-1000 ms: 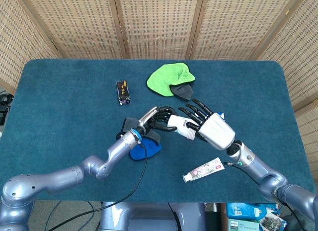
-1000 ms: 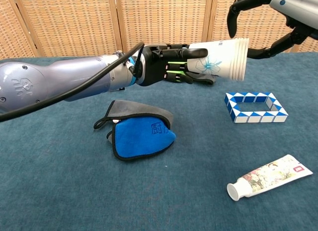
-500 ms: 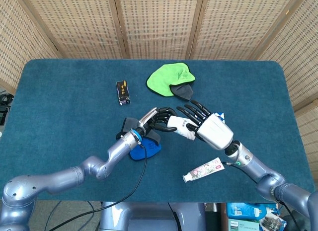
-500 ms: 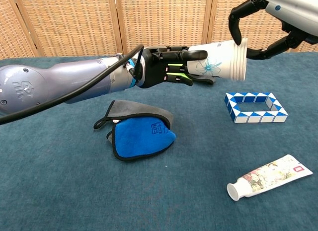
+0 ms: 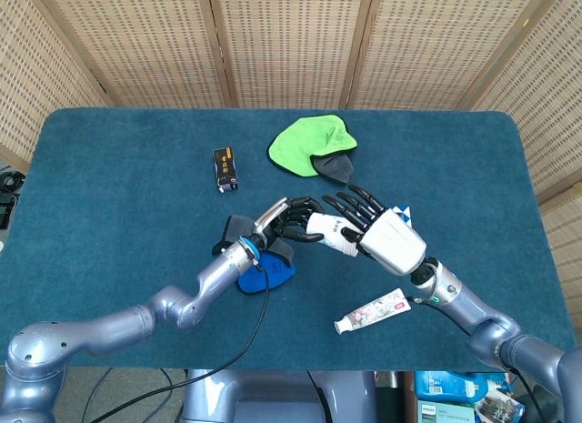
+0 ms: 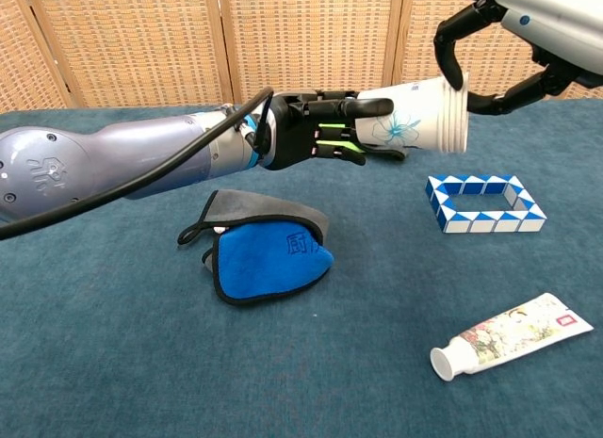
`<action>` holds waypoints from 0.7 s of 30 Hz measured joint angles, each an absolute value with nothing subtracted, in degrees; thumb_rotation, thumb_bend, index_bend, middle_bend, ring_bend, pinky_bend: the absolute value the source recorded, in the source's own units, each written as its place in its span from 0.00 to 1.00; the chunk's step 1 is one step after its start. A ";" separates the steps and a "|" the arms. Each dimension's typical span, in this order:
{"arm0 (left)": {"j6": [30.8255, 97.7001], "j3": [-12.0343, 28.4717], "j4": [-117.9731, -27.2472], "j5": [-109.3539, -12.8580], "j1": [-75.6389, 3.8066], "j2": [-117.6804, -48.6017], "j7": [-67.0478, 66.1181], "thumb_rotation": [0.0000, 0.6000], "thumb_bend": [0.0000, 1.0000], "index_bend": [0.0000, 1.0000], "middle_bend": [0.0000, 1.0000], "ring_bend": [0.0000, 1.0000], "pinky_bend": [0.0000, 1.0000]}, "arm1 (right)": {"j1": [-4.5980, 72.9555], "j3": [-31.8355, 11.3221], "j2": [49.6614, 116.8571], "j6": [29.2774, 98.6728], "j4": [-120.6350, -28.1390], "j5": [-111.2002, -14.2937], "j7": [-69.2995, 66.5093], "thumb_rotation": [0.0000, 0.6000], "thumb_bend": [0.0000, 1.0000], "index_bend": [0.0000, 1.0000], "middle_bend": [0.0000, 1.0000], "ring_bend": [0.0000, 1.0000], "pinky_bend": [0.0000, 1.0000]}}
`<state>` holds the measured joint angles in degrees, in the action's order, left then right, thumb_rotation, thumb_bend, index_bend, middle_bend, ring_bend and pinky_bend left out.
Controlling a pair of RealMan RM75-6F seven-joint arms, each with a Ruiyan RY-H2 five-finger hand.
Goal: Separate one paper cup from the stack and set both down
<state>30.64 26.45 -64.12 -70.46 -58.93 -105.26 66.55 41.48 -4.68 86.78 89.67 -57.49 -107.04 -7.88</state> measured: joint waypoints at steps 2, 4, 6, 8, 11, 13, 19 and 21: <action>30.61 26.50 -64.13 -70.49 -58.89 -105.21 66.59 1.00 0.14 0.51 0.50 0.45 0.51 | 41.50 -4.64 86.83 89.80 -57.34 -106.98 -7.87 1.00 0.52 0.69 0.14 0.19 0.19; 30.60 26.51 -64.12 -70.51 -58.83 -105.15 66.59 1.00 0.14 0.51 0.50 0.45 0.51 | 41.48 -4.57 86.86 90.09 -57.16 -106.94 -7.91 1.00 0.52 0.69 0.14 0.19 0.19; 30.64 26.54 -64.01 -70.47 -58.71 -105.10 66.63 1.00 0.14 0.51 0.50 0.45 0.51 | 41.39 -4.51 86.85 90.61 -56.87 -106.95 -7.99 1.00 0.52 0.69 0.14 0.19 0.19; 30.59 26.62 -63.78 -70.33 -58.52 -104.94 66.84 1.00 0.14 0.51 0.50 0.45 0.51 | 41.26 -4.49 86.79 91.28 -56.59 -107.01 -8.05 1.00 0.52 0.70 0.14 0.19 0.19; 30.49 26.67 -63.34 -70.25 -58.00 -104.35 67.29 1.00 0.14 0.51 0.50 0.45 0.51 | 40.69 -4.41 86.37 93.20 -55.98 -107.20 -8.12 1.00 0.52 0.70 0.14 0.19 0.20; 30.46 26.66 -63.07 -70.29 -57.57 -103.80 67.64 1.00 0.14 0.51 0.50 0.45 0.51 | 40.00 -4.25 85.81 94.74 -55.55 -107.34 -8.27 1.00 0.52 0.70 0.14 0.19 0.20; 30.52 26.66 -62.38 -70.50 -56.13 -101.85 68.81 1.00 0.14 0.51 0.50 0.45 0.51 | 37.74 -3.36 84.08 97.59 -54.02 -107.51 -8.64 1.00 0.52 0.70 0.14 0.19 0.20; 30.72 26.52 -62.33 -70.95 -55.44 -100.70 69.13 1.00 0.14 0.51 0.50 0.45 0.51 | 36.86 -2.92 83.46 98.43 -53.29 -107.52 -8.69 1.00 0.52 0.70 0.14 0.19 0.20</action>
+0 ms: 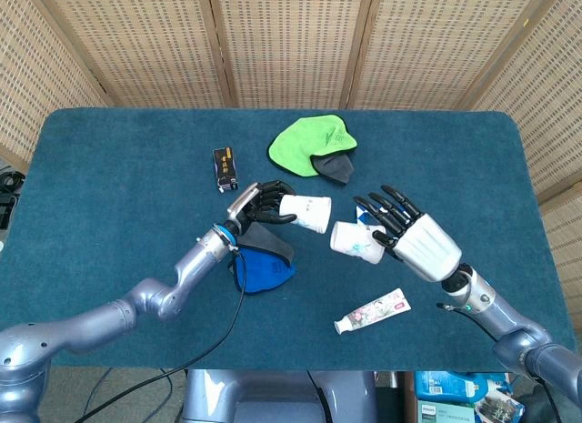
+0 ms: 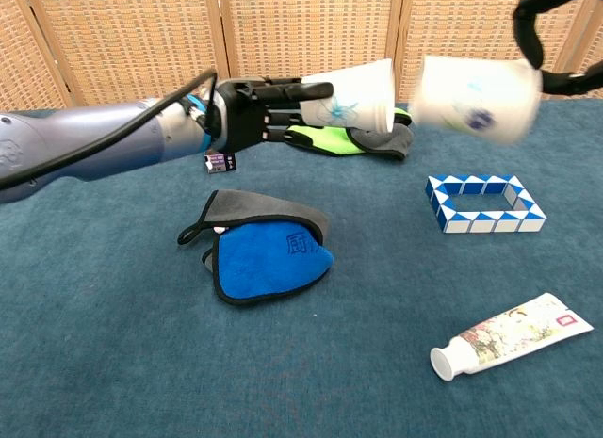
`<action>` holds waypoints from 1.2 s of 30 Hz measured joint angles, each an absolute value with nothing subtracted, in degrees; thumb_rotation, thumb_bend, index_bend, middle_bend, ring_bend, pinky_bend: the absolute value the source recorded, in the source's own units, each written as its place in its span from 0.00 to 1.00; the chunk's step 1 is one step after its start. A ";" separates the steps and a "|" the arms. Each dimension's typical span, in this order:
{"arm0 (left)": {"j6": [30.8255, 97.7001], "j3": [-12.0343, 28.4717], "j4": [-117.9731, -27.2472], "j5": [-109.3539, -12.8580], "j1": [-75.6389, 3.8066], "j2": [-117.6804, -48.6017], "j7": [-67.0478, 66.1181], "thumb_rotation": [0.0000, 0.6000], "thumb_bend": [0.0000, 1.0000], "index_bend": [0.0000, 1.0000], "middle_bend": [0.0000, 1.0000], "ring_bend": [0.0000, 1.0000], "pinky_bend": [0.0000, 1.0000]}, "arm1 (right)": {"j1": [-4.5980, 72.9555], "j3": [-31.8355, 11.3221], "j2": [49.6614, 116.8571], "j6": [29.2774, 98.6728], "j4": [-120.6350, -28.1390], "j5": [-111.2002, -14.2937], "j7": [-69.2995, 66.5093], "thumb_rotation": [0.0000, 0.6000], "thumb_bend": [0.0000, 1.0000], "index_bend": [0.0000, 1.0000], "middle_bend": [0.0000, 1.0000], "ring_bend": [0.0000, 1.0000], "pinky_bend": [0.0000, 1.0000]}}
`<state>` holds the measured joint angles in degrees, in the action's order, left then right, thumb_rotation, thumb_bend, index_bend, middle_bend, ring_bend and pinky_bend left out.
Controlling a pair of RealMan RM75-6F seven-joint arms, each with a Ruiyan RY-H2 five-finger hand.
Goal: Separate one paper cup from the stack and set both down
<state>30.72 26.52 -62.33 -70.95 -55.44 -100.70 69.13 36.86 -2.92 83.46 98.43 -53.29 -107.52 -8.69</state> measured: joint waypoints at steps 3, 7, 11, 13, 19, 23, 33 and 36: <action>31.29 26.16 -62.24 -71.77 -54.21 -98.45 69.39 1.00 0.14 0.51 0.50 0.45 0.51 | 35.75 -2.25 82.69 99.33 -52.15 -107.58 -8.70 1.00 0.52 0.70 0.14 0.19 0.20; 32.71 24.89 -61.77 -73.72 -52.59 -94.78 68.00 1.00 0.14 0.51 0.50 0.45 0.51 | 34.59 -1.59 82.45 99.43 -50.47 -107.17 -9.04 1.00 0.52 0.70 0.14 0.19 0.20; 35.51 22.40 -61.34 -76.78 -50.66 -89.82 63.16 1.00 0.14 0.51 0.50 0.45 0.51 | 33.92 -0.99 82.80 98.90 -48.14 -106.73 -9.59 1.00 0.52 0.70 0.14 0.19 0.20; 36.96 21.17 -61.35 -78.03 -49.68 -87.59 60.48 1.00 0.14 0.51 0.50 0.45 0.51 | 33.70 -0.66 83.21 98.29 -46.51 -106.50 -9.84 1.00 0.52 0.70 0.15 0.19 0.20; 40.23 16.32 -62.18 -81.61 -46.69 -80.15 49.98 1.00 0.14 0.52 0.50 0.45 0.51 | 33.52 0.35 84.91 94.92 -41.39 -105.68 -10.38 1.00 0.52 0.70 0.15 0.19 0.20; 40.89 13.23 -63.03 -82.77 -45.12 -76.55 42.19 1.00 0.14 0.52 0.50 0.45 0.51 | 33.51 1.15 86.27 92.75 -38.42 -105.28 -10.33 1.00 0.52 0.70 0.15 0.19 0.20; 43.35 9.45 -61.61 -80.61 -41.97 -77.19 24.19 1.00 0.14 0.41 0.33 0.30 0.43 | 33.19 3.16 88.41 90.44 -34.06 -105.67 -6.85 1.00 0.34 0.33 0.06 0.12 0.13; 43.14 8.79 -61.19 -79.24 -41.64 -77.91 19.54 1.00 0.14 0.07 0.03 0.04 0.25 | 32.87 3.39 88.23 89.24 -34.14 -105.35 -4.62 1.00 0.07 0.15 0.00 0.06 0.06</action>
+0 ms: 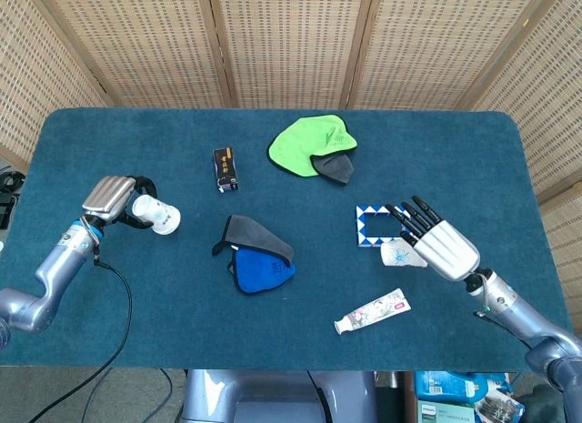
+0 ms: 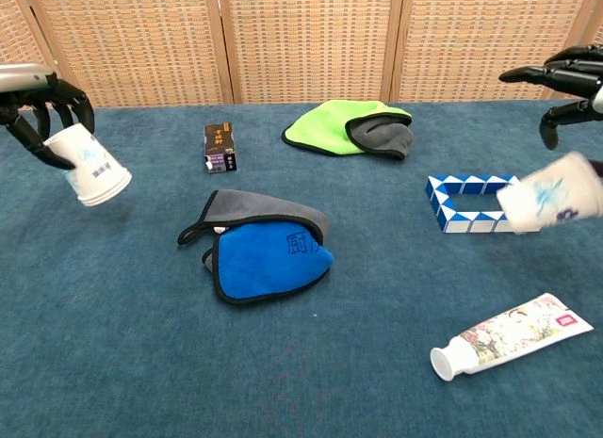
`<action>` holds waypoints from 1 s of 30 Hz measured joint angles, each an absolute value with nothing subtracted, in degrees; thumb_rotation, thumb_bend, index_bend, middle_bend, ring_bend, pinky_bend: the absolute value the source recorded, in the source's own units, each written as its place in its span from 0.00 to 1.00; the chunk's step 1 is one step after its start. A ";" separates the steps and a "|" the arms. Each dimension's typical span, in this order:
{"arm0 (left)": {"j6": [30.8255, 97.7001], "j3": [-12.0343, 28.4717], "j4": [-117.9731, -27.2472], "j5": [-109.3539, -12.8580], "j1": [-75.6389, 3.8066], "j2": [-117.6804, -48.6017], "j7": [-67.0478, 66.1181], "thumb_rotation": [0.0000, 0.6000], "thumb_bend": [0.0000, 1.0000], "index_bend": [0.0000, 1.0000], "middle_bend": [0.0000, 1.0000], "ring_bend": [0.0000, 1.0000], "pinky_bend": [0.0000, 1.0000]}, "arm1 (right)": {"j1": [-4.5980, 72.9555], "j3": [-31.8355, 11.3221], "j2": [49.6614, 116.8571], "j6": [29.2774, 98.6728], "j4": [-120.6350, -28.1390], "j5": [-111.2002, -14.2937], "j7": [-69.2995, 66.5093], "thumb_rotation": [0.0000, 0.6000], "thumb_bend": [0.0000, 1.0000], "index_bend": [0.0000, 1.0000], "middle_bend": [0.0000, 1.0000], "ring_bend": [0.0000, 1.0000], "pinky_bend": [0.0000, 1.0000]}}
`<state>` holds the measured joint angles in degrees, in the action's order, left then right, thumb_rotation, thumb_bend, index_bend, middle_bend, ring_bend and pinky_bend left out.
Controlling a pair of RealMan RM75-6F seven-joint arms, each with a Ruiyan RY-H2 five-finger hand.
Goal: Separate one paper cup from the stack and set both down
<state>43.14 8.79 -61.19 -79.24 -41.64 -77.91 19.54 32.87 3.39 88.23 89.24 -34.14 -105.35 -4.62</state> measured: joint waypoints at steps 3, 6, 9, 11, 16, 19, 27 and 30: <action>41.30 8.22 -61.99 -77.04 -41.59 -77.93 15.60 1.00 0.13 0.00 0.00 0.00 0.16 | 32.40 3.05 87.65 88.47 -35.90 -104.40 -1.93 1.00 0.01 0.14 0.00 0.06 0.05; 40.29 8.24 -64.48 -75.13 -41.36 -77.14 14.51 1.00 0.13 0.00 0.00 0.00 0.12 | 31.79 2.46 86.48 88.99 -39.74 -103.60 -0.40 1.00 0.00 0.14 0.00 0.06 0.05; 41.38 8.46 -67.58 -74.32 -40.60 -75.42 14.53 1.00 0.13 0.00 0.00 0.00 0.08 | 30.81 1.80 84.72 90.92 -44.84 -103.00 0.65 1.00 0.00 0.14 0.00 0.06 0.04; 42.94 8.62 -69.77 -74.09 -39.71 -73.86 14.79 1.00 0.13 0.00 0.00 0.00 0.06 | 29.93 1.34 83.58 92.66 -48.13 -102.58 1.08 1.00 0.00 0.14 0.00 0.05 0.02; 48.56 8.83 -74.39 -73.78 -36.57 -70.49 14.88 1.00 0.13 0.00 0.00 0.00 0.00 | 25.44 -0.01 80.73 97.50 -57.32 -99.90 0.90 1.00 0.00 0.09 0.00 0.01 0.00; 53.08 8.80 -76.88 -73.28 -34.01 -69.05 13.53 1.00 0.13 0.00 0.00 0.00 0.00 | 21.79 -0.61 79.51 99.18 -62.12 -96.83 -0.06 1.00 0.00 0.05 0.00 0.00 0.00; 71.72 8.20 -85.51 -71.35 -24.77 -67.60 1.92 1.00 0.12 0.00 0.00 0.00 0.00 | 12.37 -0.69 76.70 99.91 -74.82 -87.65 -3.79 1.00 0.00 0.00 0.00 0.00 0.00; 78.76 6.93 -91.07 -71.61 -20.47 -66.98 -4.11 1.00 0.12 0.00 0.00 0.00 0.00 | 10.31 -0.45 74.92 100.18 -78.78 -87.37 -3.47 1.00 0.00 0.00 0.00 0.00 0.00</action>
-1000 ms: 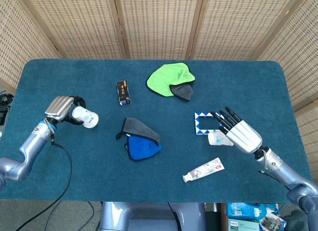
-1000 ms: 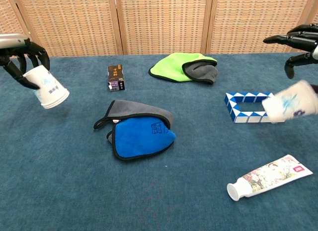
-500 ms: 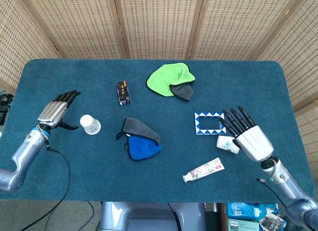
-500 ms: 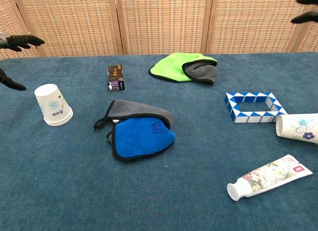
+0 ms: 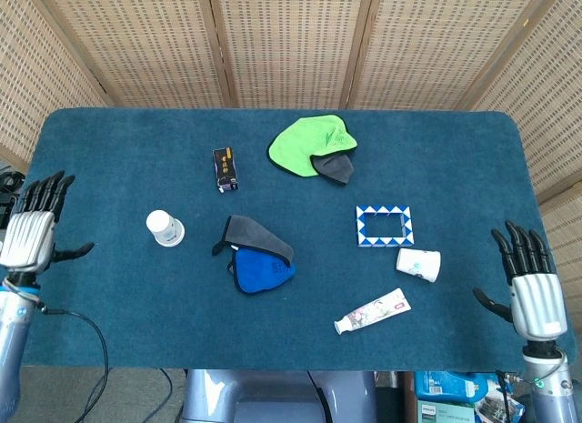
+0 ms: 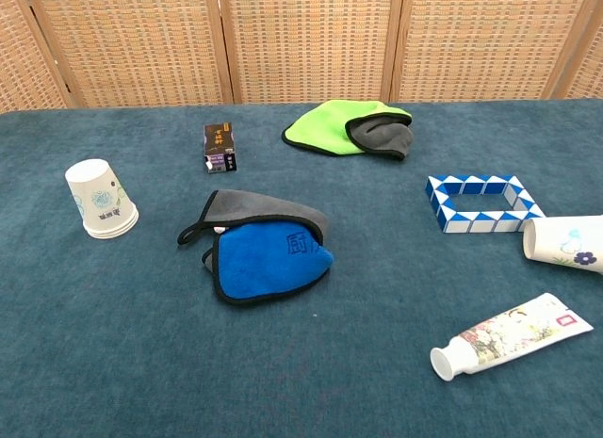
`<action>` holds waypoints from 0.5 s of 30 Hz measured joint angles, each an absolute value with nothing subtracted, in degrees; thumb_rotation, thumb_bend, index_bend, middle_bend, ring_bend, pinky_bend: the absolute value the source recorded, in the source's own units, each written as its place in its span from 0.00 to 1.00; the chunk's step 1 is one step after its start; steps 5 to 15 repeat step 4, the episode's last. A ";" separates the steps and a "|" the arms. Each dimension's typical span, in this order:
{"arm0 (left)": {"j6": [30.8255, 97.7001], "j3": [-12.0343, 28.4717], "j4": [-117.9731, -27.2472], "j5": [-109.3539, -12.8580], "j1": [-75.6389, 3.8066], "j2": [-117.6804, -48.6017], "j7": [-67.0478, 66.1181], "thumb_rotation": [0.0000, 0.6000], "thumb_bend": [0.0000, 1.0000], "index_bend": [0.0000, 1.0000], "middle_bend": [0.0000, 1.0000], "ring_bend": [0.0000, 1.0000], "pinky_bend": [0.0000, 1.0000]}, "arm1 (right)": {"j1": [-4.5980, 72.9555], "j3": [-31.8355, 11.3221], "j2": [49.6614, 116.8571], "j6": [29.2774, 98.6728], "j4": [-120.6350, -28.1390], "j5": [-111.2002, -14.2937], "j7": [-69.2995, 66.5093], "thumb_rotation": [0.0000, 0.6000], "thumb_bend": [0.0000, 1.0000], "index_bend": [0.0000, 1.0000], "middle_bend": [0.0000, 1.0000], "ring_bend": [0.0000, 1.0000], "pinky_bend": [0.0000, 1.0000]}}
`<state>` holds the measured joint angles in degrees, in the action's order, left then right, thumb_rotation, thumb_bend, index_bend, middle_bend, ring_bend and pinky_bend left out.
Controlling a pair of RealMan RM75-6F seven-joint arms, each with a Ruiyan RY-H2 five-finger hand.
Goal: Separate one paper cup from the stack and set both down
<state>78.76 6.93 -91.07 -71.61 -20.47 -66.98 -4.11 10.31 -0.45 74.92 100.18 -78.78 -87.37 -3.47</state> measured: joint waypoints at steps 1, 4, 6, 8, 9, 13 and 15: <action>80.36 6.50 -92.76 -71.79 -19.18 -66.81 -5.68 1.00 0.12 0.00 0.00 0.00 0.00 | 9.85 -0.43 74.31 100.26 -79.58 -87.48 -3.22 1.00 0.00 0.00 0.00 0.00 0.00; 83.56 4.79 -96.27 -72.92 -15.65 -66.51 -8.93 1.00 0.12 0.00 0.00 0.00 0.00 | 8.90 -0.64 72.96 100.44 -80.98 -88.21 -2.93 1.00 0.00 0.00 0.00 0.00 0.00; 83.56 4.79 -96.27 -72.92 -15.65 -66.51 -8.93 1.00 0.12 0.00 0.00 0.00 0.00 | 8.90 -0.64 72.96 100.44 -80.98 -88.21 -2.93 1.00 0.00 0.00 0.00 0.00 0.00; 83.56 4.79 -96.27 -72.92 -15.65 -66.51 -8.93 1.00 0.12 0.00 0.00 0.00 0.00 | 8.90 -0.64 72.96 100.44 -80.98 -88.21 -2.93 1.00 0.00 0.00 0.00 0.00 0.00; 83.56 4.79 -96.27 -72.92 -15.65 -66.51 -8.93 1.00 0.12 0.00 0.00 0.00 0.00 | 8.90 -0.64 72.96 100.44 -80.98 -88.21 -2.93 1.00 0.00 0.00 0.00 0.00 0.00; 83.56 4.79 -96.27 -72.92 -15.65 -66.51 -8.93 1.00 0.12 0.00 0.00 0.00 0.00 | 8.90 -0.64 72.96 100.44 -80.98 -88.21 -2.93 1.00 0.00 0.00 0.00 0.00 0.00; 83.56 4.79 -96.27 -72.92 -15.65 -66.51 -8.93 1.00 0.12 0.00 0.00 0.00 0.00 | 8.90 -0.64 72.96 100.44 -80.98 -88.21 -2.93 1.00 0.00 0.00 0.00 0.00 0.00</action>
